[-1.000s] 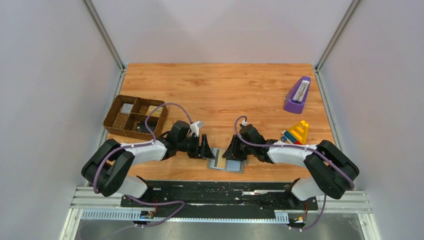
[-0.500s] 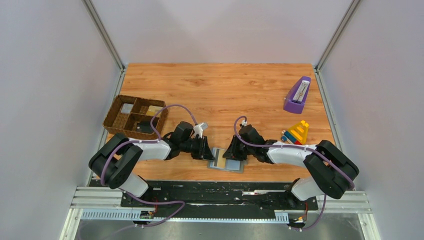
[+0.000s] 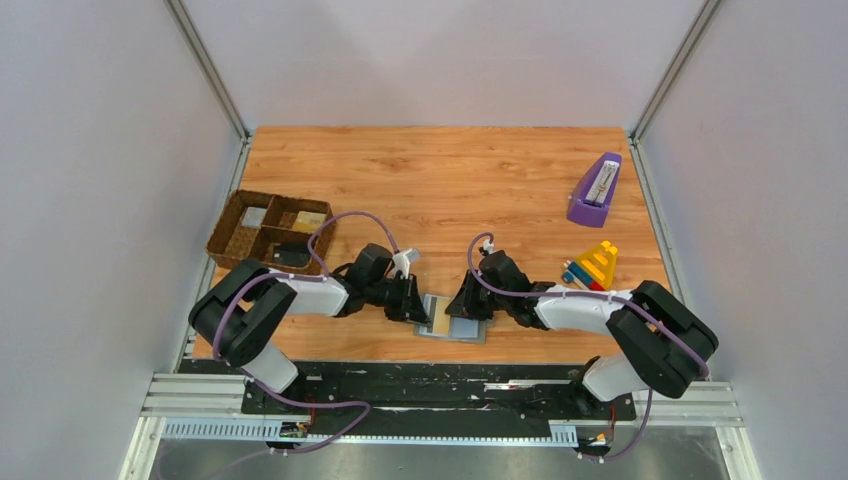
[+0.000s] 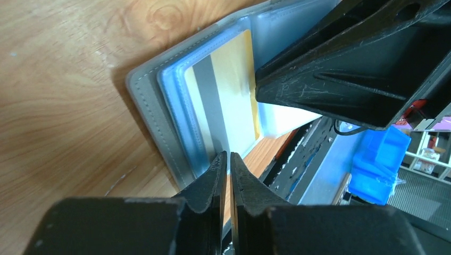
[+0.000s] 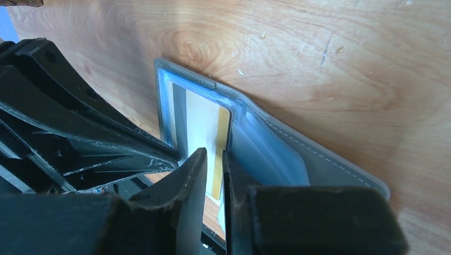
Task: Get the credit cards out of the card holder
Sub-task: Remove the credit card from the card holder.
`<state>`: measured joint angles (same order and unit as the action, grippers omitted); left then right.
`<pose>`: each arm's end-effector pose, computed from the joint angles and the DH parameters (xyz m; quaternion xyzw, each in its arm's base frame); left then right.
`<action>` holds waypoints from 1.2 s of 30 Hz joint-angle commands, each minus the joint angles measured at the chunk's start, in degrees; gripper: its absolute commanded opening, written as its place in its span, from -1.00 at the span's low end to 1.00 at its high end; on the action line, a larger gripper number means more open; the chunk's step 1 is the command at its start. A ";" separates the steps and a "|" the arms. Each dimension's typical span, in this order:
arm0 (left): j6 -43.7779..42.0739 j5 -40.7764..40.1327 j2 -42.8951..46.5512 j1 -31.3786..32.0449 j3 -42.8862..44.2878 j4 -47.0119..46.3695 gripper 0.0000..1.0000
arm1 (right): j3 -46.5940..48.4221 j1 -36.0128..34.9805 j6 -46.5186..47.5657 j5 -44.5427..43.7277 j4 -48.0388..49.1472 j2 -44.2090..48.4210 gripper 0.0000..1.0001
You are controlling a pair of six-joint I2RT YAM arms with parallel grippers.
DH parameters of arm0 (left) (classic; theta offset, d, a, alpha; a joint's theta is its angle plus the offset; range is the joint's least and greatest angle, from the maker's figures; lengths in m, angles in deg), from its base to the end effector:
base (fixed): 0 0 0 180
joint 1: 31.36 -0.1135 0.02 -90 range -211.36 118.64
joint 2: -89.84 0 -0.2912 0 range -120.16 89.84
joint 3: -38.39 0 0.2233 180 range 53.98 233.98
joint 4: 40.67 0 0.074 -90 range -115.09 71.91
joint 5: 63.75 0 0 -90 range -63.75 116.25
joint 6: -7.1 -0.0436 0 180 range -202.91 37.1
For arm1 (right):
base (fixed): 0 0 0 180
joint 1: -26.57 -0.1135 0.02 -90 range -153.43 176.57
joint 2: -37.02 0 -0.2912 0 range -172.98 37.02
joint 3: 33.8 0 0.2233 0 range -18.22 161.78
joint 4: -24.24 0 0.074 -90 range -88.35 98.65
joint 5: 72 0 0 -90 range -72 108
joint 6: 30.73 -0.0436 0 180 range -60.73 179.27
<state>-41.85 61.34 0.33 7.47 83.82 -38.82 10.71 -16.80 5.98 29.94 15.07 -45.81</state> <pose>0.1823 -0.1789 0.1705 0.0960 0.8859 -0.4439 0.0949 0.1666 0.1698 0.1780 0.0426 0.9267 0.3338 0.1673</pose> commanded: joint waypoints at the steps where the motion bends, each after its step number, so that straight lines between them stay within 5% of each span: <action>1: -2.32 -0.89 -2.23 0.86 1.88 0.50 -0.72 | -0.42 -0.13 0.21 -2.25 1.34 2.10 -0.61; 23: -5.08 -3.06 2.01 1.51 4.26 9.67 -0.79 | 0.27 -1.19 -2.27 -2.68 -0.46 -0.13 -0.59; 36: -4.42 -2.93 -0.29 1.69 1.81 8.78 -0.82 | -3.67 -0.84 -3.72 1.94 12.89 -2.00 -0.68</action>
<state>-45.50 59.39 0.98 8.70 86.97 -30.08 8.31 -17.59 3.31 29.09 20.97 -46.53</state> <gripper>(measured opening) 0.093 0.170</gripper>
